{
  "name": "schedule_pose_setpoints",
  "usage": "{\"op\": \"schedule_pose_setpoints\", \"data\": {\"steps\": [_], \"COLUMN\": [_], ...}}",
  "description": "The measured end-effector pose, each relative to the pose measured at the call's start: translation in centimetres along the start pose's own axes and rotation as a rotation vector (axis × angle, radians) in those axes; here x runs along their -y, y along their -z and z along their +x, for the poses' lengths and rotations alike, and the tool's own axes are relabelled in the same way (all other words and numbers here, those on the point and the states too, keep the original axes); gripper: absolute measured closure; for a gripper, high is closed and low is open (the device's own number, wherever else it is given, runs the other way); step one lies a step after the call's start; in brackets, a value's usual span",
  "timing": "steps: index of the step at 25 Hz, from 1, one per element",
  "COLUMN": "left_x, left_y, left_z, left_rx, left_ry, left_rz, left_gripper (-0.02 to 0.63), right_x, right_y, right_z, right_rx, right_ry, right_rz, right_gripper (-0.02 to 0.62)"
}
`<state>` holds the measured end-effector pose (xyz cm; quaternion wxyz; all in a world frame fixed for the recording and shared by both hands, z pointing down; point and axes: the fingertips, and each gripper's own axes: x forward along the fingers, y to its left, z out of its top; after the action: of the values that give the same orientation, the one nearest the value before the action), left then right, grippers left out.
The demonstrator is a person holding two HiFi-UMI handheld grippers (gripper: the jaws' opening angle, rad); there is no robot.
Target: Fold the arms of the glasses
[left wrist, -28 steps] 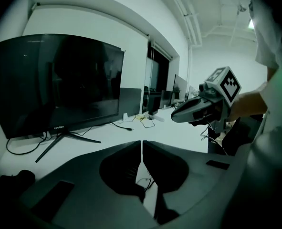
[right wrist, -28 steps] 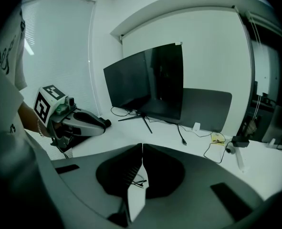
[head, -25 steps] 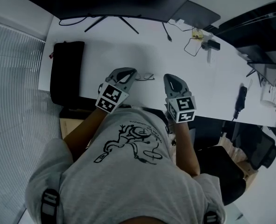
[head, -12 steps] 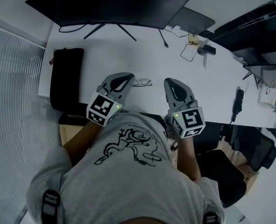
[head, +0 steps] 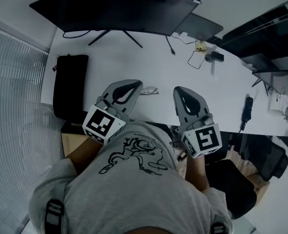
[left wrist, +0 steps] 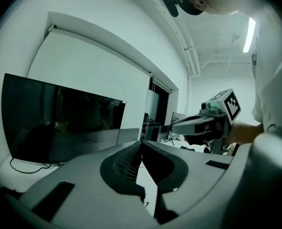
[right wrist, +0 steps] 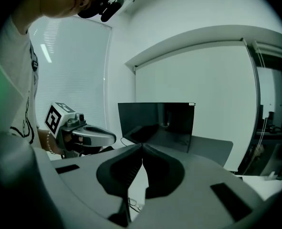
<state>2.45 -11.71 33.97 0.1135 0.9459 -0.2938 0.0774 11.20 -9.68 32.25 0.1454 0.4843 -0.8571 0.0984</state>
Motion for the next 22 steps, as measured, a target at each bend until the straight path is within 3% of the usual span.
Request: {"op": "schedule_pose_setpoints", "data": {"steps": [7,22], "left_x": [0.3,0.1], "left_y": [-2.4,-2.4], "left_z": [-0.9,-1.4], "left_rx": [0.045,0.060], "left_ry": [-0.003,-0.013], "left_rz": [0.015,0.018], "left_gripper": [0.584,0.584], "right_x": [-1.1,-1.5], "right_y": [-2.0,-2.3], "right_z": [-0.6,-0.6], "right_rx": [0.031,0.033], "right_ry": [-0.014,-0.011], "right_rz": [-0.004,-0.016], "right_gripper": [0.584,0.584]}}
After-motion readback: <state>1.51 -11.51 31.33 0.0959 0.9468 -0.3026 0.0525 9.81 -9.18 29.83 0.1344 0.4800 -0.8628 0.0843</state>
